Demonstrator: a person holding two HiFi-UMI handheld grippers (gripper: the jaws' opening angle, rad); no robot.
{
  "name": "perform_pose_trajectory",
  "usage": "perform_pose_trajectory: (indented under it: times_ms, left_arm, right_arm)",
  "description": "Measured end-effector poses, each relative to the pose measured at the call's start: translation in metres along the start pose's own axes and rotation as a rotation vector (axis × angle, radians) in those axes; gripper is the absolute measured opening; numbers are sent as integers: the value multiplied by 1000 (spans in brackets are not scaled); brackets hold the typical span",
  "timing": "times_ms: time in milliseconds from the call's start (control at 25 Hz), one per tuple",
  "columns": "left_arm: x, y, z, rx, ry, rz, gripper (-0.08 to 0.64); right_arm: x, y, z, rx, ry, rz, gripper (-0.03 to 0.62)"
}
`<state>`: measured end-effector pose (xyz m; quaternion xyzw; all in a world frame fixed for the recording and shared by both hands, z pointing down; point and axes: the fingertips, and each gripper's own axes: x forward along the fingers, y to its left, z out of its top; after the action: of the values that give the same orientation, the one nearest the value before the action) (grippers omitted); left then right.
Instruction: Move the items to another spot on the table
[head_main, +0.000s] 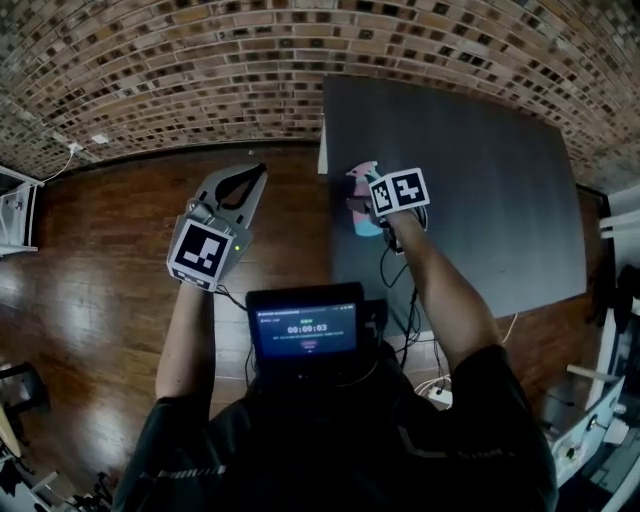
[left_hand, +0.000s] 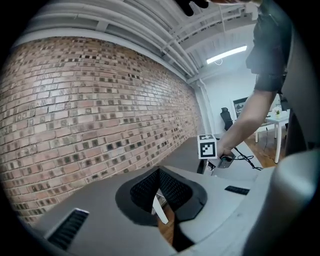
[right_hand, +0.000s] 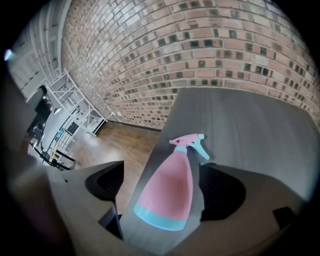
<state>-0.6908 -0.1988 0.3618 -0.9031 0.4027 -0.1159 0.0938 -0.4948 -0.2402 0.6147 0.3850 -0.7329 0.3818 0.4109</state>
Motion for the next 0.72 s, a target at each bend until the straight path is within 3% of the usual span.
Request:
perform_pose_trajectory:
  times_ms: [520, 600, 720]
  left_arm:
    - [0, -11, -22, -34, 45, -14, -3]
    - [0, -12, -23, -41, 50, -11, -3]
    - [-2, -12, -23, -44, 49, -6, -3]
  right_arm:
    - [45, -21, -26, 48, 141, -58, 479]
    - [48, -21, -28, 52, 142, -58, 433]
    - [50, -20, -29, 54, 145, -59, 431]
